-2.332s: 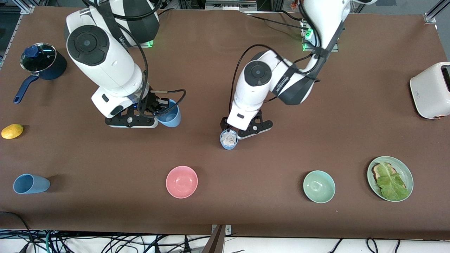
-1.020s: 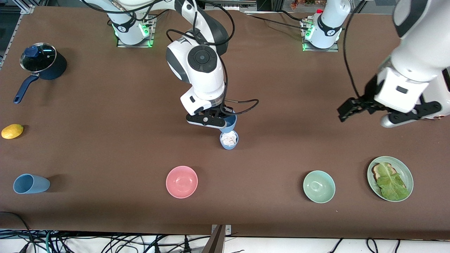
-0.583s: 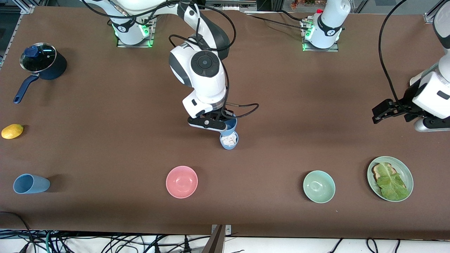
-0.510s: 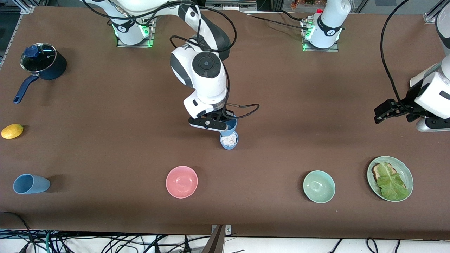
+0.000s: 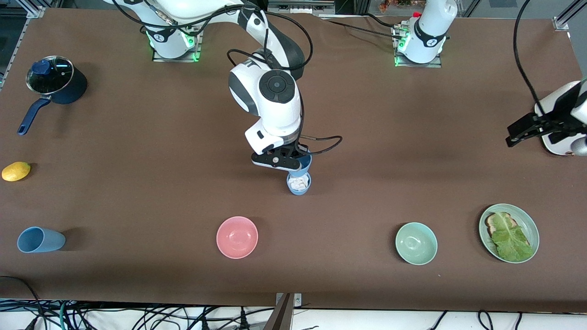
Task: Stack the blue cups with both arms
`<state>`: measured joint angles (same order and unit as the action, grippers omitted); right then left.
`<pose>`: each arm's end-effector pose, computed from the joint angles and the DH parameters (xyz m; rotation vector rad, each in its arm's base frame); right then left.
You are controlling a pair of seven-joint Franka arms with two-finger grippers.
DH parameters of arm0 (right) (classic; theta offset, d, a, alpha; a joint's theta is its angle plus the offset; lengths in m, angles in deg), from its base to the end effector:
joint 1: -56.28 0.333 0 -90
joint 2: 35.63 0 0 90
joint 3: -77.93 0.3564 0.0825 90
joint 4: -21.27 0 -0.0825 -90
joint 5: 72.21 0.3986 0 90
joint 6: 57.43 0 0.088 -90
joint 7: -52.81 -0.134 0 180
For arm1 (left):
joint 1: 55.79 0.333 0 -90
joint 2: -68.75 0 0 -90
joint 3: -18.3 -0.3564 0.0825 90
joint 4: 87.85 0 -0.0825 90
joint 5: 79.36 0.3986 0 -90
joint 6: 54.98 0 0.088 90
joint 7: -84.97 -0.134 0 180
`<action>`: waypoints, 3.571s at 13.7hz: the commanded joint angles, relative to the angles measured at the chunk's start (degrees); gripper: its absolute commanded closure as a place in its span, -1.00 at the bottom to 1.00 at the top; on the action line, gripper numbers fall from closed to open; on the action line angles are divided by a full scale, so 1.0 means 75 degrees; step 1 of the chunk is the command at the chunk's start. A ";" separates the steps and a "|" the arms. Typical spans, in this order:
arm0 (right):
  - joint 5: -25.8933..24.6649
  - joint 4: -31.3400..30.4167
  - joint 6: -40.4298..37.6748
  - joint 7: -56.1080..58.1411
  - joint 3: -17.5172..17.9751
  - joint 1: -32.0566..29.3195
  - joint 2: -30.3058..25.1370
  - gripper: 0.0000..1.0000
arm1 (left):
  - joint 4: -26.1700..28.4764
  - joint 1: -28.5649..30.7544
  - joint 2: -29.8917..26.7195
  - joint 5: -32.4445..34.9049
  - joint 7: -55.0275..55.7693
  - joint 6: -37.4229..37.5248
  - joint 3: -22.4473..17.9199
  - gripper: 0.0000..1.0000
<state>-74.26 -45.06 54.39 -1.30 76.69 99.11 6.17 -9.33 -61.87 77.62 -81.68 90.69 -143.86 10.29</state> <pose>0.5972 0.5323 0.3702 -3.1078 0.3123 -0.1232 0.6220 0.0078 0.6422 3.1148 0.2031 0.0418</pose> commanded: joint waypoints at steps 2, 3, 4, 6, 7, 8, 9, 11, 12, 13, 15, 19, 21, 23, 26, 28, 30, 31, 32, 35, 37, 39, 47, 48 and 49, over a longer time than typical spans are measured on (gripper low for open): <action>-0.0114 0.0125 0.0289 -0.0099 -0.0232 0.0137 0.0099 1.00 | 0.0333 0.0401 -0.0384 -0.0499 -0.0130 0.0565 0.0025 -1.00; -0.0114 0.0137 0.0325 -0.0098 -0.0256 0.0161 0.0123 1.00 | 0.0416 0.0401 -0.0431 -0.0500 -0.0130 0.0565 0.0025 -1.00; -0.0114 0.0137 0.0372 -0.0087 -0.0303 0.0173 0.0134 1.00 | 0.0417 0.0390 -0.0443 -0.0488 -0.0141 0.0565 0.0025 -1.00; -0.0114 0.0148 0.0454 -0.0064 -0.0315 0.0173 0.0158 1.00 | 0.0417 0.0355 -0.0455 -0.0453 -0.0200 0.0601 0.0072 -1.00; -0.0114 0.0195 0.0524 -0.0052 -0.0315 0.0161 0.0181 1.00 | 0.0417 0.0331 -0.0443 -0.0453 -0.0212 0.0577 0.0084 -1.00; -0.0114 0.0346 0.0525 -0.0028 -0.0443 0.0173 0.0298 1.00 | 0.0417 0.0354 -0.0443 -0.0464 -0.0223 0.0496 0.0084 -1.00; -0.0114 0.0475 0.0513 -0.0017 -0.0514 0.0254 0.0391 1.00 | 0.0405 0.0354 -0.0443 -0.0418 -0.0235 0.0460 0.0084 -1.00; -0.0102 0.0523 0.0536 -0.0005 -0.0585 0.0302 0.0463 1.00 | 0.0370 0.0366 -0.0443 -0.0394 -0.0746 0.0448 0.0084 -1.00; -0.0114 0.0512 0.0536 0.0007 -0.0585 0.0278 0.0463 1.00 | 0.0358 0.0378 -0.0443 -0.0394 -0.1377 0.0437 0.0072 -1.00; -0.0114 0.0512 0.0560 0.0030 -0.0585 0.0267 0.0474 1.00 | 0.0370 0.0389 -0.0432 -0.0394 -0.1732 0.0425 0.0072 -1.00; -0.0114 0.0512 0.0630 0.0065 -0.0585 0.0232 0.0486 1.00 | 0.0358 0.0389 -0.0443 -0.0383 -0.1817 0.0390 0.0072 -1.00; -0.0125 0.0500 0.0700 0.0031 -0.0573 0.0266 0.0615 1.00 | 0.0346 0.0343 -0.0443 -0.0383 -0.1806 0.0378 0.0095 -1.00; -0.0172 0.0500 0.0724 -0.0004 -0.0585 0.0301 0.0697 1.00 | 0.0370 0.0343 -0.0536 -0.0510 -0.1794 0.0413 0.0107 -1.00; -0.0172 0.0488 0.0759 -0.0016 -0.0573 0.0313 0.0709 1.00 | 0.0486 0.0307 -0.0642 -0.0546 -0.1829 0.0437 0.0107 -1.00; -0.0172 0.0476 0.0771 -0.0040 -0.0573 0.0313 0.0721 0.90 | 0.0464 0.0307 -0.0689 -0.0570 -0.1771 0.0413 0.0107 -1.00; -0.0172 0.0476 0.0782 -0.0040 -0.0573 0.0302 0.0721 0.27 | 0.0487 0.0319 -0.0864 -0.0535 -0.1712 0.0413 0.0107 -1.00; -0.0161 0.0476 0.0771 -0.0028 -0.0573 0.0278 0.0686 -0.28 | 0.0557 0.0343 -0.0970 -0.0383 -0.1724 0.0436 0.0107 -1.00; -0.0161 0.0476 0.0736 -0.0017 -0.0573 0.0267 0.0639 -0.46 | 0.0638 0.0308 -0.1052 -0.0278 -0.1724 0.0471 0.0130 -1.00; -0.0149 0.0476 0.0666 -0.0005 -0.0561 0.0232 0.0581 -0.54 | 0.0651 0.0296 -0.1064 -0.0242 -0.1712 0.0553 0.0200 -1.00; -0.0090 0.0477 0.0327 0.0030 -0.0550 0.0173 0.0242 -0.80 | 0.0697 0.0307 -0.1158 -0.0160 -0.1689 0.0683 0.0330 -1.00; -0.0055 0.0476 -0.0106 0.0135 -0.0456 -0.0060 -0.0098 -0.82 | 0.0861 0.0307 -0.1333 -0.0160 -0.1351 0.0683 0.0435 -1.00; -0.0032 0.0418 -0.0645 0.0730 -0.0304 -0.0400 -0.0508 -0.98 | 0.0943 0.0342 -0.1404 -0.0148 -0.0823 0.0694 0.0599 -1.00; 0.0390 -0.2286 -0.2251 0.4820 -0.0303 -0.2567 -0.3799 -0.99 | 0.1107 0.0389 -0.1638 -0.0148 -0.0868 0.0987 0.0599 -1.00; 0.0390 -0.2591 -0.2450 0.5160 -0.0303 -0.2883 -0.4186 -1.00 | 0.1143 0.0389 -0.1673 -0.0148 -0.0868 0.0987 0.0611 -1.00; 0.0390 -0.2814 -0.2707 0.5453 -0.0303 -0.3187 -0.4526 -1.00 | 0.1155 0.0389 -0.1697 -0.0148 -0.0868 0.0987 0.0611 -1.00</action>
<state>-72.18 -57.82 35.22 35.60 73.10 78.96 -19.85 -3.04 -59.16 67.25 -84.00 83.81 -136.47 14.34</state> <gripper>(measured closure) 0.000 0.000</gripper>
